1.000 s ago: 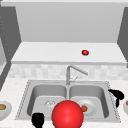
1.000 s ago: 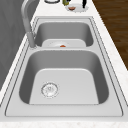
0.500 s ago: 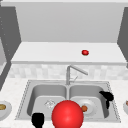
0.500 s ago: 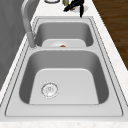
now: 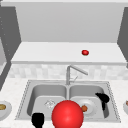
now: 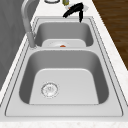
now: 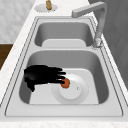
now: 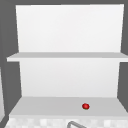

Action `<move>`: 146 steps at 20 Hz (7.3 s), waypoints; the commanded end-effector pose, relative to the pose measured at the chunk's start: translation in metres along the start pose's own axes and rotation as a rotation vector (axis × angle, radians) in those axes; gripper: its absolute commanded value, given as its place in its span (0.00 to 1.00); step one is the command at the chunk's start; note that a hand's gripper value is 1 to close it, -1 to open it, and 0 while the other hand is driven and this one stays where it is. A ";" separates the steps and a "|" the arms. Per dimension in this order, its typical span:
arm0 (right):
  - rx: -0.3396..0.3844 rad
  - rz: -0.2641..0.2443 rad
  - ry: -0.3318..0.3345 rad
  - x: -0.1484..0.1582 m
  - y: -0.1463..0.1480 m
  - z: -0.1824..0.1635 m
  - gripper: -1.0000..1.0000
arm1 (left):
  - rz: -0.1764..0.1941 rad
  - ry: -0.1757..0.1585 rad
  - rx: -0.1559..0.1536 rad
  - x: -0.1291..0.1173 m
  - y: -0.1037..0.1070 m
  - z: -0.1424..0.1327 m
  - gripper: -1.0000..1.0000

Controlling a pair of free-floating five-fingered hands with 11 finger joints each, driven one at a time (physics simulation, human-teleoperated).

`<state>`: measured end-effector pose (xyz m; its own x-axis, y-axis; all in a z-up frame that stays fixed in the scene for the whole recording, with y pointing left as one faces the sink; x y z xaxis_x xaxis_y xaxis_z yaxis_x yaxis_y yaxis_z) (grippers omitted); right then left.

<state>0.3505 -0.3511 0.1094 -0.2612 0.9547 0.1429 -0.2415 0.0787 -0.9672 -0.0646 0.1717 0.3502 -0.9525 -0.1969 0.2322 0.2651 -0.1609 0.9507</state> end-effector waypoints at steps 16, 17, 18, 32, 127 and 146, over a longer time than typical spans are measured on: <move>-0.204 0.108 -0.023 0.016 0.005 -0.048 0.00 | 0.000 0.000 0.000 0.000 0.000 0.000 0.50; -0.231 0.113 -0.029 0.016 0.007 -0.051 0.00 | 0.000 0.000 0.000 0.000 0.000 0.000 0.50; -0.257 0.120 -0.033 0.016 0.008 -0.054 0.00 | 0.000 0.000 0.000 0.000 0.000 0.000 0.50; -0.256 0.354 0.001 0.054 0.015 -0.099 0.00 | 0.000 0.000 0.000 0.000 0.000 0.000 0.50; 0.189 0.331 0.027 0.163 -0.085 -0.311 0.00 | 0.000 0.000 0.000 0.000 0.000 0.000 0.50; 0.416 0.189 0.059 0.155 -0.121 -0.371 1.00 | 0.000 0.000 0.000 0.000 0.000 0.000 0.50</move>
<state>0.6741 -0.1060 0.1664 -0.2639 0.9620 -0.0697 -0.4850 -0.1948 -0.8525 -0.0646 0.1717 0.3502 -0.9525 -0.1969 0.2322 0.2651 -0.1609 0.9507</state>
